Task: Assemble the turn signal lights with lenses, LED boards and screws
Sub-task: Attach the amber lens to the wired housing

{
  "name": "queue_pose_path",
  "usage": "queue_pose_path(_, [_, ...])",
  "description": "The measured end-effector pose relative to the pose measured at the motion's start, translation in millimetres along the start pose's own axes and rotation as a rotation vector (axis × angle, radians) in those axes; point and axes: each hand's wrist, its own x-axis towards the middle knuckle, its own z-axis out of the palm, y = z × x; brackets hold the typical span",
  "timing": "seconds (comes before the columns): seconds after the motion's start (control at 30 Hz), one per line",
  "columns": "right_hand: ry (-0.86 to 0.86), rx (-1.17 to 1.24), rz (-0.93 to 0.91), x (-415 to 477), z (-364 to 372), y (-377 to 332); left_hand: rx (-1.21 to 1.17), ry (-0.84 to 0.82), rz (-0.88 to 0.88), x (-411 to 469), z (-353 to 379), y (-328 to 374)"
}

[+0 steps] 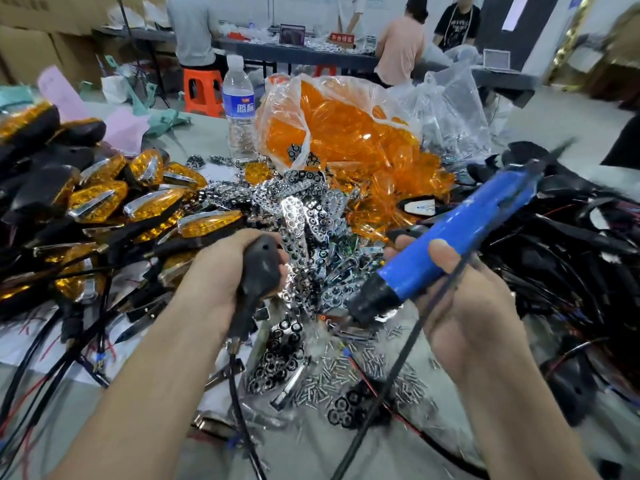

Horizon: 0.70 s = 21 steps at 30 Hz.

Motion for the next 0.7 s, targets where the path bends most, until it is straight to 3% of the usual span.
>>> queue_pose_path(0.13, [-0.09,0.197,0.022,3,0,-3,0.199,0.05,0.144,-19,11,-14])
queue_pose_path(0.27, [-0.092,0.356,0.108,4,-9,-1,0.305,0.106,0.174,-18,16,-17])
queue_pose_path(0.43, [-0.144,0.484,0.071,7,-10,9,0.353,0.134,0.161,-15,19,-22])
queue_pose_path(0.7, [-0.282,0.256,0.097,7,-17,10,0.369,0.192,0.213,-15,20,-24])
